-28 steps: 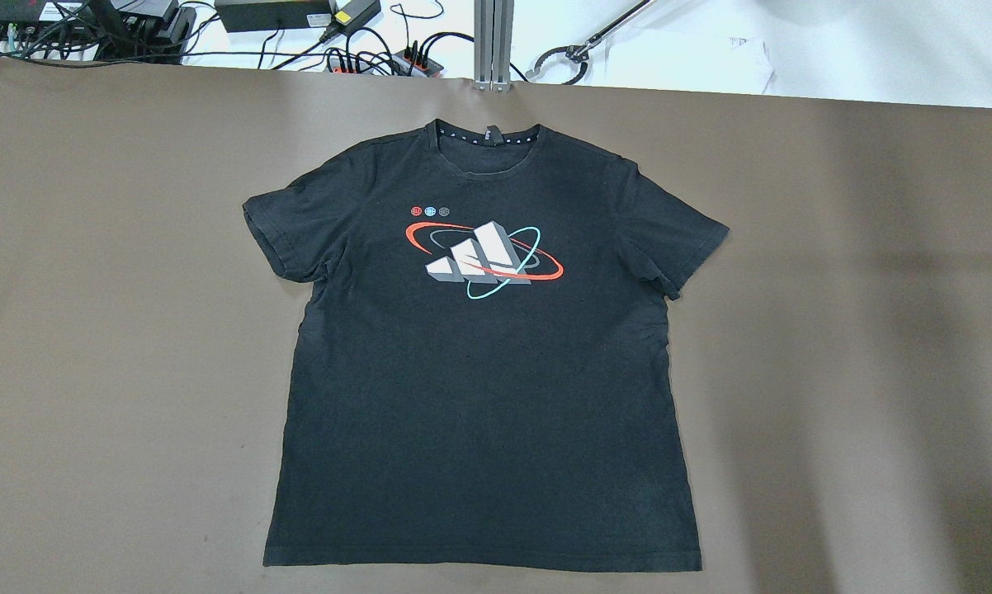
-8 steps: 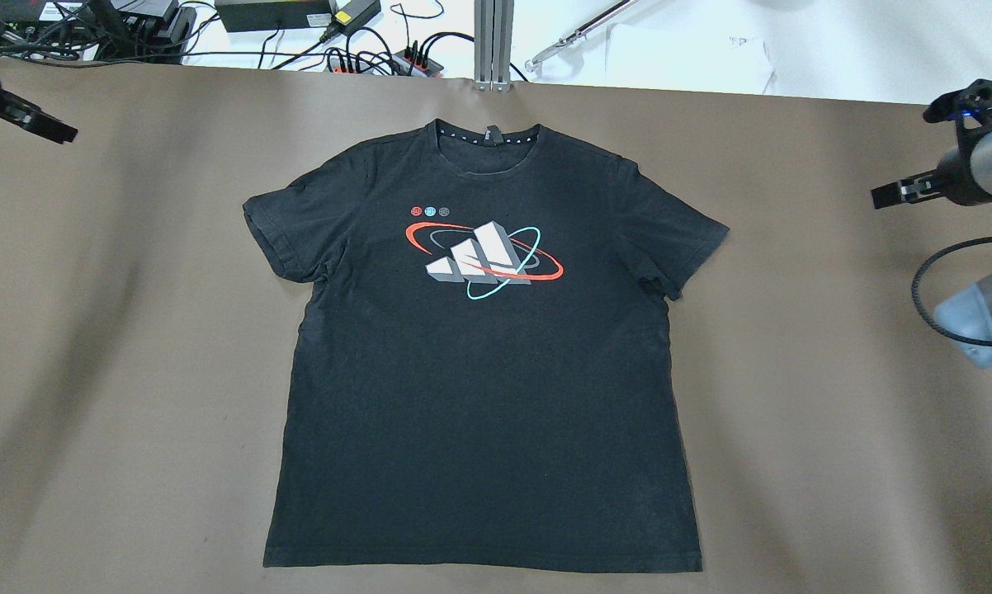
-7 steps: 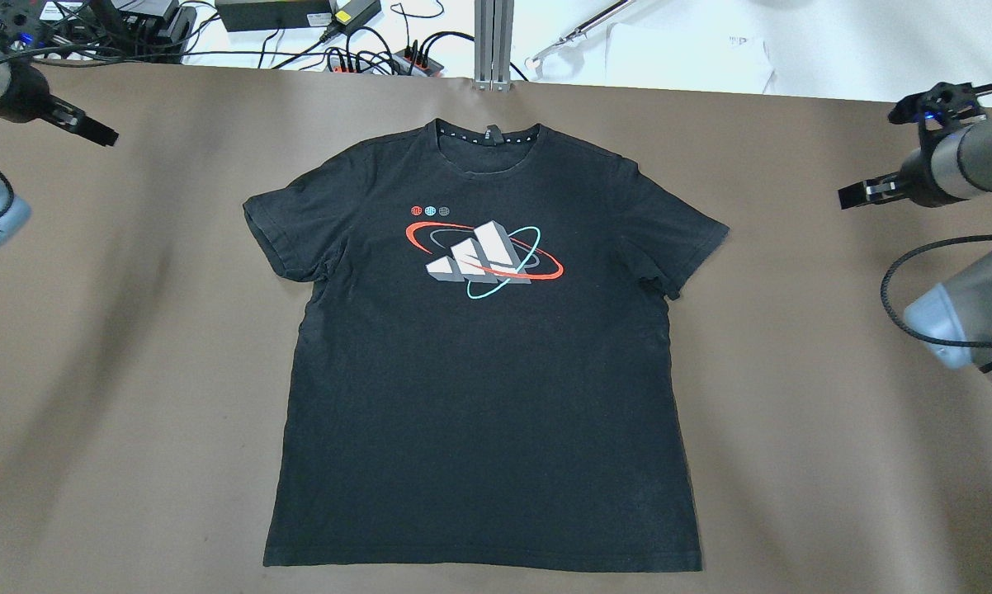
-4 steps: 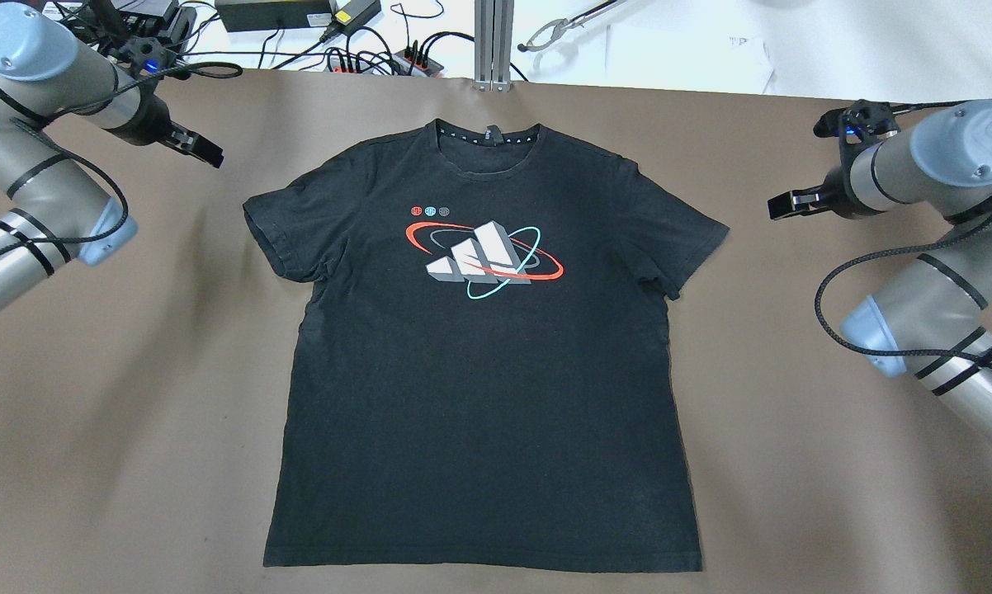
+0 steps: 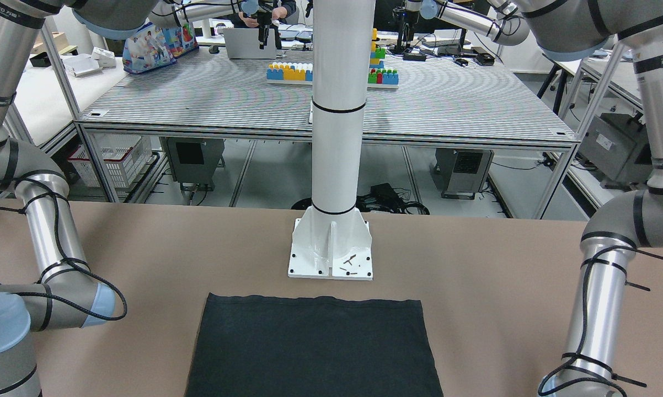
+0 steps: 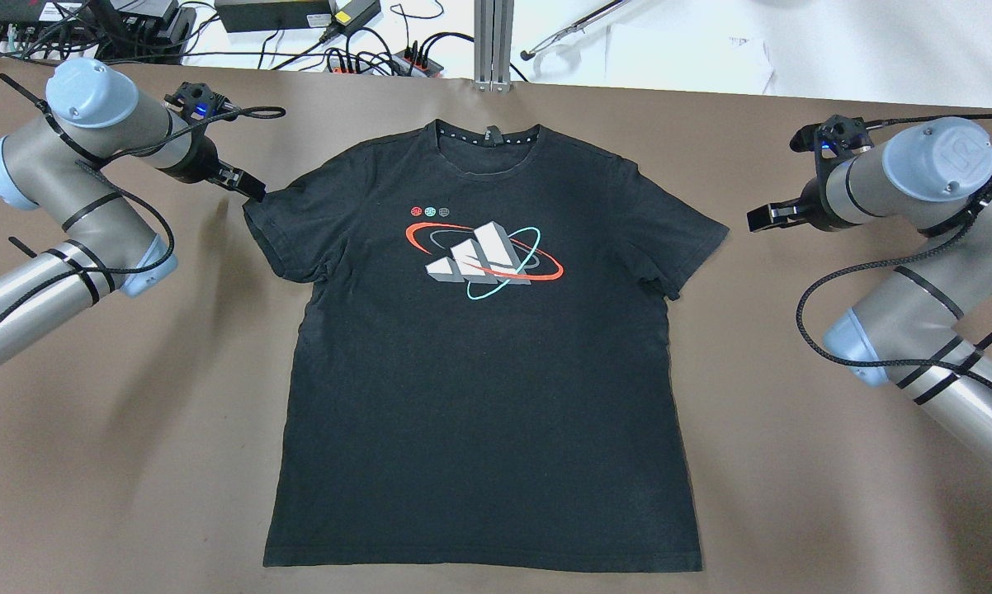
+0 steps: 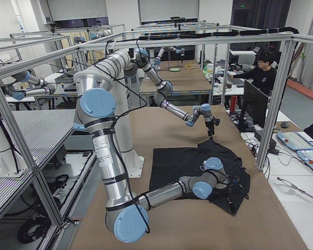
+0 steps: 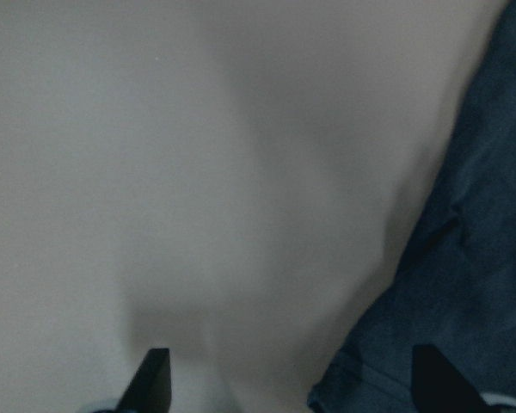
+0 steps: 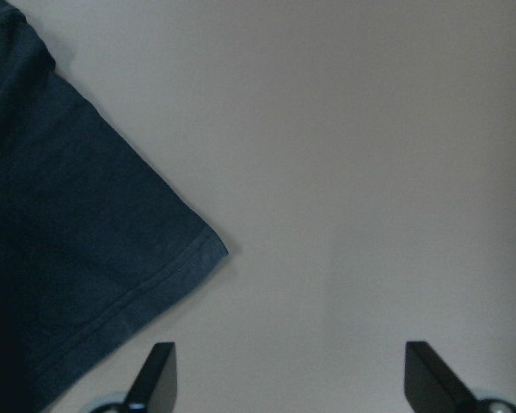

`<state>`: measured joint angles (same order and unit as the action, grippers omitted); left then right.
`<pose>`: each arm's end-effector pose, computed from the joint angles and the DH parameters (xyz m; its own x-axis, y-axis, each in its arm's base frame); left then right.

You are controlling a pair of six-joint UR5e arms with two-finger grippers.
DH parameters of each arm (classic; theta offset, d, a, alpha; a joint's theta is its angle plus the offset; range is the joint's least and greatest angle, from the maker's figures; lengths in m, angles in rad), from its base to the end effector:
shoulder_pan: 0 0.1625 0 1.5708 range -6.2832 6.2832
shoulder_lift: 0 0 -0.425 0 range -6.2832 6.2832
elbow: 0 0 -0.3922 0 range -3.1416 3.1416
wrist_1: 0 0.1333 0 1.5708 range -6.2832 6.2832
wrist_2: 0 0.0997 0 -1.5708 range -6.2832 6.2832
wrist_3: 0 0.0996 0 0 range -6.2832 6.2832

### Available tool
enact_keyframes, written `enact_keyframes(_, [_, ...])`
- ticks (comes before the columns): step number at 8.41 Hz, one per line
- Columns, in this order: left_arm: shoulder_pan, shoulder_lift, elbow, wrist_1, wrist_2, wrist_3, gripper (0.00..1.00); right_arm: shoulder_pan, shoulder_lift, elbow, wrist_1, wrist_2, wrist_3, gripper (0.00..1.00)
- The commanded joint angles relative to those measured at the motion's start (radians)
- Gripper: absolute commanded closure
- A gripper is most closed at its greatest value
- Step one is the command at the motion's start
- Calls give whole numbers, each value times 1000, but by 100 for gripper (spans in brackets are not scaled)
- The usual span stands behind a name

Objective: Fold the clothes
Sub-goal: 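Move both grippers in toward the shirt's two sleeves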

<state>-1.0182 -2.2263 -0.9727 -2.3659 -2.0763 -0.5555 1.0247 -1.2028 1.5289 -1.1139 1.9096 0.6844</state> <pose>0.3380 -0.7101 0.4592 0.6523 0.3585 -0.6678 -0.0017 0.8818 0.4717 -0.2579 -0.6172 0.4297 0.7629 -0.1518 0.6285 -0.1473 0.9056 0.3976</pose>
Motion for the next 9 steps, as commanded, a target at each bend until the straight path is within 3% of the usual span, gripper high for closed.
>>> enact_keyframes(1, [26,-3,9,-7,4,-3,18,-5,0,-1,2,-3,0,7])
enact_keyframes(3, [30,-4,9,-7,2,-3,60,-5,0,0,3,-3,0,7])
enact_keyframes(5, [30,-3,6,-7,1,-3,90,-5,0,0,3,-3,0,7])
enact_keyframes(6, [27,-3,2,-7,-2,-4,100,-5,0,0,3,-3,0,7])
enact_keyframes(9, [23,-3,-4,-7,-4,-13,100,-5,0,0,5,-3,0,7])
